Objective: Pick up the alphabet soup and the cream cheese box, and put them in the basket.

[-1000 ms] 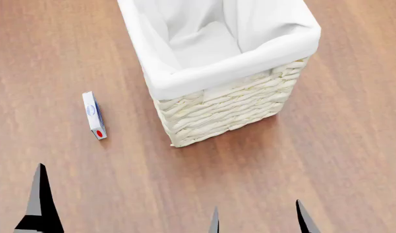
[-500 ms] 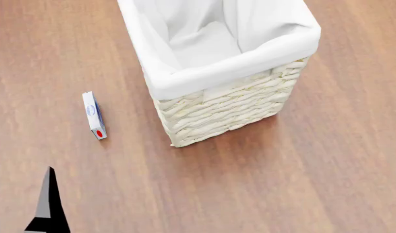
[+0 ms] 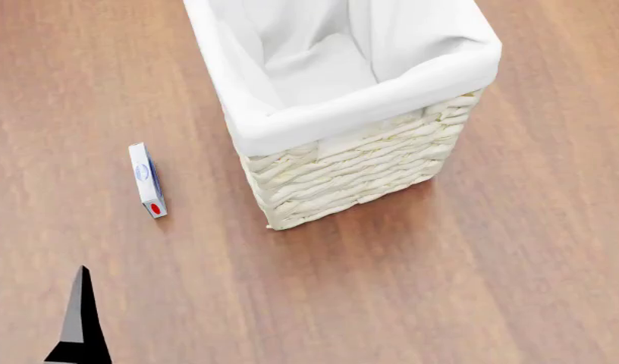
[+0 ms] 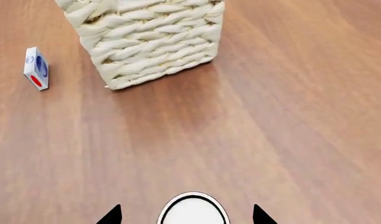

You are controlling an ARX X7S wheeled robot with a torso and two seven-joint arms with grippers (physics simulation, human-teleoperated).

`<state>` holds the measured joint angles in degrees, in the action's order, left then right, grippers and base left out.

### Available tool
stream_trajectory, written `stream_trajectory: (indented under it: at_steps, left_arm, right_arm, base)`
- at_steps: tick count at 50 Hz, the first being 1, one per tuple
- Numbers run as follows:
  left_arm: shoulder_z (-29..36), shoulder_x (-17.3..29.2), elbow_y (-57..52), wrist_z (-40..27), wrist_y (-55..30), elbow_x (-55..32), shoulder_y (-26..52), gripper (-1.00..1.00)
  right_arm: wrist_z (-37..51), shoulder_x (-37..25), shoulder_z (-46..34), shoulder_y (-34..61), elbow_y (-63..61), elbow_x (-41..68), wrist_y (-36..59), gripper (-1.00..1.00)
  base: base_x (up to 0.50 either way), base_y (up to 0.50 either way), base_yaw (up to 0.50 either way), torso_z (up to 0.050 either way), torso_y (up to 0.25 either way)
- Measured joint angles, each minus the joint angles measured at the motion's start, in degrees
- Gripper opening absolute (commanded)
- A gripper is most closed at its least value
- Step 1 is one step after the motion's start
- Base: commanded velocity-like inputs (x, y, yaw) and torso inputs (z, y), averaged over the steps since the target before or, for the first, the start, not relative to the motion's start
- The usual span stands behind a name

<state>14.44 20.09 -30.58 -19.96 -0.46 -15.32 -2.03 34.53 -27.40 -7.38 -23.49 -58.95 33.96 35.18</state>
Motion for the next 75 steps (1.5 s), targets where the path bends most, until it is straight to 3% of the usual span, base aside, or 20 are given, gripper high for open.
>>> stream_trajectory:
  at_steps: [23,75]
  left_arm:
    - [-0.08,0.20,1.03,-0.23,0.78,-0.56,-0.09,1.00]
    - [-0.28,0.88,1.88,-1.27,1.84,-1.07,-0.28,1.00]
  right_arm:
    - [3.32,-2.46,-0.99,-0.58,1.23,4.09,-0.87,1.00]
    - [-0.66,-1.08,-5.90,5.91,13.22,1.80,-4.66,1.00]
  base:
    - [0.00,0.00,0.00,0.000,0.000]
    - [0.00,0.00,0.00,0.000,0.000]
